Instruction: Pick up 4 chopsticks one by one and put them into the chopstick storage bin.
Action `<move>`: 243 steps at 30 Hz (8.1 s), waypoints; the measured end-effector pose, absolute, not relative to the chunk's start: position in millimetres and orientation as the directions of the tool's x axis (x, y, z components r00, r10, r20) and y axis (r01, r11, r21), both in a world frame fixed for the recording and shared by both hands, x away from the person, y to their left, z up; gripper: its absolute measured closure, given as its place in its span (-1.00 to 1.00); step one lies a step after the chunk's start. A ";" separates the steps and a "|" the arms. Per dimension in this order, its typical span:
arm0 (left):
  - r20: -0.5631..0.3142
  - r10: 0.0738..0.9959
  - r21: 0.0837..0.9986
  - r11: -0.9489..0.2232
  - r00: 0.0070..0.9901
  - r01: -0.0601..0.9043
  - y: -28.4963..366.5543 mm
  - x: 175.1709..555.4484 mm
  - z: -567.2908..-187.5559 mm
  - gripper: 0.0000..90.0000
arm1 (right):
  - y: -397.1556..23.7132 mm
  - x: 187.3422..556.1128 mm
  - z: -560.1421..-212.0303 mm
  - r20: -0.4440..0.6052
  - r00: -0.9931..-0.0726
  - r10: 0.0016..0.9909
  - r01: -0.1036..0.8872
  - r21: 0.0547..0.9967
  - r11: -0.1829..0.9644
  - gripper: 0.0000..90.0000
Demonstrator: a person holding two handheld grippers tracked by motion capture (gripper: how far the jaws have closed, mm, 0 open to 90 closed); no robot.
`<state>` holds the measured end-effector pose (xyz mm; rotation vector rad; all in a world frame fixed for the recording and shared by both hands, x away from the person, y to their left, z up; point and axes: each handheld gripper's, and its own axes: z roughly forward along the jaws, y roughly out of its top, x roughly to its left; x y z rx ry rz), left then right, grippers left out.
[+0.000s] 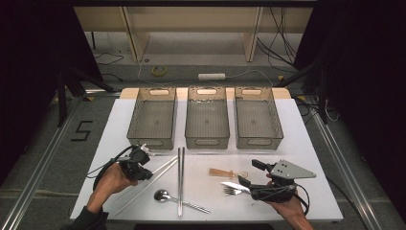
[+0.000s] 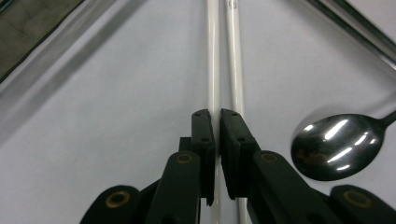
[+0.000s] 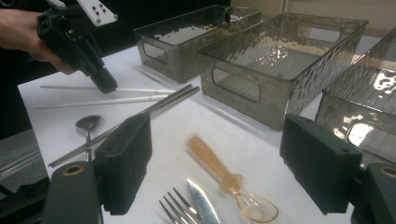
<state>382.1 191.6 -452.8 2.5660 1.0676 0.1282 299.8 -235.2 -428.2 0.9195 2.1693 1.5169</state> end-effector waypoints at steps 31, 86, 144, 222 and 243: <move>-0.082 0.692 0.557 -0.565 0.717 0.609 201.4 379.7 -398.5 0.87 | -237.3 300.4 -428.2 0.097 -0.728 0.679 0.311 0.929 0.201 -0.43; -0.016 0.873 0.718 -0.329 0.487 0.613 219.8 520.9 -368.3 0.87 | -238.2 301.3 -429.1 0.098 -0.729 0.677 0.311 0.929 0.201 -0.44; -0.108 0.857 0.635 -0.330 0.504 0.698 204.2 490.3 -391.2 -0.24 | -237.9 300.4 -429.7 0.100 -0.733 0.673 0.314 0.927 0.205 -0.44; -0.055 0.711 0.253 -0.669 0.701 0.698 164.8 382.4 -462.8 0.80 | -237.5 297.5 -428.2 0.090 -0.738 0.669 0.307 0.928 0.213 -0.43; -0.038 0.707 0.316 -0.662 0.706 0.680 177.5 381.8 -455.0 0.87 | -238.3 297.4 -427.7 0.093 -0.736 0.671 0.308 0.928 0.209 -0.43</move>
